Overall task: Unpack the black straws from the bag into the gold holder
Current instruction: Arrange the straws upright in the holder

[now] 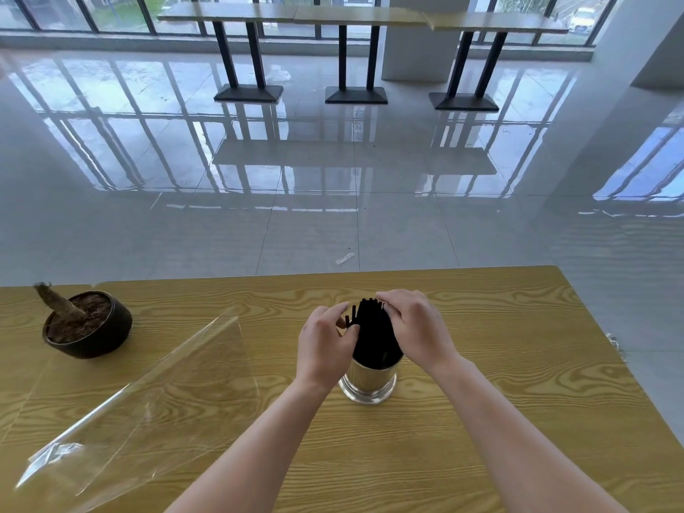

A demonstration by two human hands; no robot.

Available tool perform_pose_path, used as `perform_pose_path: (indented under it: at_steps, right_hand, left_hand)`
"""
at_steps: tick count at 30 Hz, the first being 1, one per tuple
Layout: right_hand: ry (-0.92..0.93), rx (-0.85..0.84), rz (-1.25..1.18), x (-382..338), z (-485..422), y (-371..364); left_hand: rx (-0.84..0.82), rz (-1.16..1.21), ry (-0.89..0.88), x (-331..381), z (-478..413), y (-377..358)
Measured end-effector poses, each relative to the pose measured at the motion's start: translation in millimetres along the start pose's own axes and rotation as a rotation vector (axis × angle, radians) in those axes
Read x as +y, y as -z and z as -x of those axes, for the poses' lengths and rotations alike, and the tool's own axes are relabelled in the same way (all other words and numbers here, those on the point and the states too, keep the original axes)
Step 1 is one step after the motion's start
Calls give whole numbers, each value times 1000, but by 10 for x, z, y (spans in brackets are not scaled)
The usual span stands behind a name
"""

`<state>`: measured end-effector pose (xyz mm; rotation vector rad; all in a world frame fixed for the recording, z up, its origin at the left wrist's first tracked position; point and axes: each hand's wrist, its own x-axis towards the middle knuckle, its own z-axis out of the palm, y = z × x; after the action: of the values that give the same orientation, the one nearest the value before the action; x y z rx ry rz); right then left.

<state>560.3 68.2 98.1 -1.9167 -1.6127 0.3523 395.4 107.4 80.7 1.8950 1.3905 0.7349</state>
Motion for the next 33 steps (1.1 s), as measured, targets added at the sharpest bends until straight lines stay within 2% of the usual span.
perform_pose_path:
  at_steps: [3, 6, 10, 13, 16, 20, 25, 28, 33]
  right_hand:
    - [-35, 54, -23, 81, 81, 49]
    - [-136, -17, -55, 189, 144, 98]
    - [-177, -95, -74, 211, 139, 63]
    - [-217, 7, -51, 153, 107, 10]
    - [-260, 133, -96, 119, 105, -10]
    - [-317, 134, -317, 162, 245, 39]
    - [-251, 16, -112, 143, 291, 9]
    - [-201, 43, -36, 55, 164, -60]
    - [-229, 100, -63, -35, 10, -118]
  left_hand:
    - [-73, 104, 42, -14, 86, 43]
    - [-189, 19, 8, -20, 176, 21]
    - [-143, -232, 34, 45, 199, -102]
    - [-90, -303, 67, 113, 173, -195]
    - [-21, -212, 117, 144, 96, -204]
    - [32, -22, 115, 92, 44, -105]
    - [75, 1, 78, 28, 34, -49]
    - [104, 19, 46, 65, 3, -37]
    - [78, 42, 56, 125, -79, -19]
